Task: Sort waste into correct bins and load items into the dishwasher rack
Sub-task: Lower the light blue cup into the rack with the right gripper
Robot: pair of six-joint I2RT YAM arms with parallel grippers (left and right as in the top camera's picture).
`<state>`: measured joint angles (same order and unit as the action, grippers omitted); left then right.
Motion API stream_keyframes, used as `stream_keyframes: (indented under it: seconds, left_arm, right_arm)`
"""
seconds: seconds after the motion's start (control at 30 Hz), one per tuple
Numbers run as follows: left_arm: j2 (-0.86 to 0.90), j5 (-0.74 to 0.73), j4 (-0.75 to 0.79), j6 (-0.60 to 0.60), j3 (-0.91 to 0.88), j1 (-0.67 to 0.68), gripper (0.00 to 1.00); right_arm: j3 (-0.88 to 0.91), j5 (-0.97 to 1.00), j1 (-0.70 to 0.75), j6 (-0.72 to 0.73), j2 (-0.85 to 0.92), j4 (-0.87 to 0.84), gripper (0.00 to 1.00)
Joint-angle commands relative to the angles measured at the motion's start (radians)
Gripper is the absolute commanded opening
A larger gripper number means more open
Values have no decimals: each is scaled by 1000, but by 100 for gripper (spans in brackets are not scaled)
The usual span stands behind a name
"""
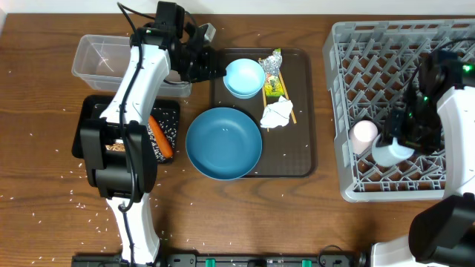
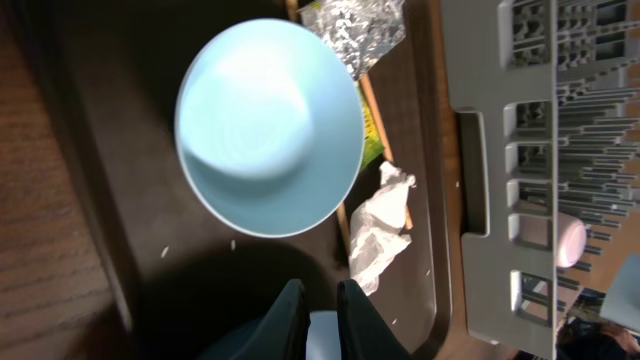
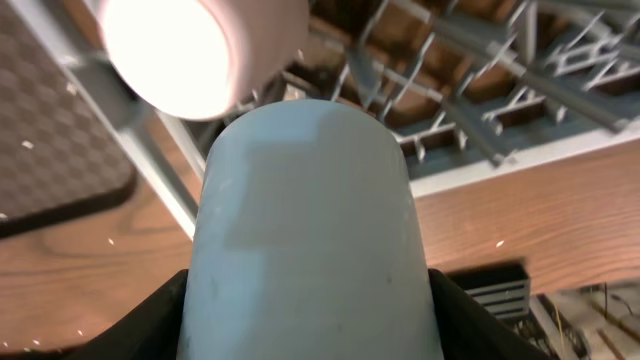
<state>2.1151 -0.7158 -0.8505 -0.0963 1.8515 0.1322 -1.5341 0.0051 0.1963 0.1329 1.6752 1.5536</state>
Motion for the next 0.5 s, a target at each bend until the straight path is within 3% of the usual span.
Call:
stream_keyframes:
  seconds: [0.0, 0.47]
  left_arm:
    - [-3, 34, -13, 10, 2, 0, 13]
    - [-3, 34, -13, 10, 2, 0, 13]
  right_arm:
    - [50, 14, 5, -9, 3, -2, 32]
    - [194, 13, 4, -18, 3, -85, 34]
